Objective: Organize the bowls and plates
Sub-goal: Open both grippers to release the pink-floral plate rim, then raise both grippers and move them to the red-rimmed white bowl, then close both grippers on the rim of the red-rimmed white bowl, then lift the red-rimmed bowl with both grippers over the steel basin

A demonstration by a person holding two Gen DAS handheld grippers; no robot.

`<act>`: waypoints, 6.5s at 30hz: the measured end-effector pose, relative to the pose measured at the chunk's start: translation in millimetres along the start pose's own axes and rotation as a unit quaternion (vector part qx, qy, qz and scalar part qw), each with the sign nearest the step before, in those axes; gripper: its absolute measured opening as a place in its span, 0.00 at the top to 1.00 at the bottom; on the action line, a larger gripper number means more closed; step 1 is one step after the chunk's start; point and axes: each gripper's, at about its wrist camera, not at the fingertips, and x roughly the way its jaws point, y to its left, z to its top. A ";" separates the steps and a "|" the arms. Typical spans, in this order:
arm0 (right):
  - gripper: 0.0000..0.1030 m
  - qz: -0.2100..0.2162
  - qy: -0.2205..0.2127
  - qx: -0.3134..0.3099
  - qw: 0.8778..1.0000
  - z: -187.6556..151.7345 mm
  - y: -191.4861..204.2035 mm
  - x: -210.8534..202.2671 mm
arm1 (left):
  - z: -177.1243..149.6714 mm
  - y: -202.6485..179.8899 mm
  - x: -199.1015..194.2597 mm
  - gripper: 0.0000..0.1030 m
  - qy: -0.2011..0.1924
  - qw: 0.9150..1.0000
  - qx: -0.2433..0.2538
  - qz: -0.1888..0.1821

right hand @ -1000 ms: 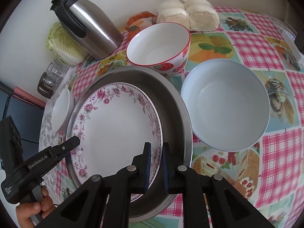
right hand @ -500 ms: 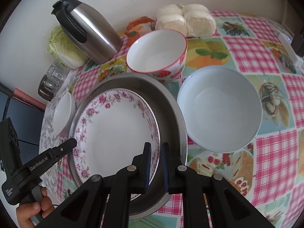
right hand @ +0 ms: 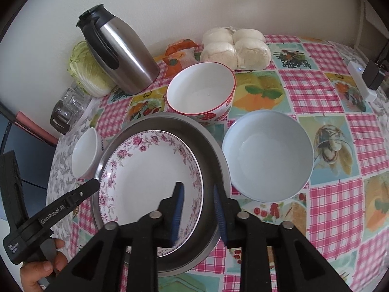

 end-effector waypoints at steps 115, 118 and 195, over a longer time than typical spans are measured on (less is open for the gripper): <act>0.23 0.023 -0.115 0.046 0.992 105.0 -64.3 65.5 | 112.6 -139.9 85.0 0.10 -0.021 0.993 0.119 0.012; 0.40 0.025 -0.110 0.042 0.993 106.2 -61.5 70.1 | 111.6 -144.7 97.3 0.26 -0.004 0.991 0.131 0.019; 0.68 0.012 -0.144 -0.096 0.985 6.9 68.8 -87.0 | -3.2 -75.4 -79.9 0.90 -0.105 0.990 0.032 -0.087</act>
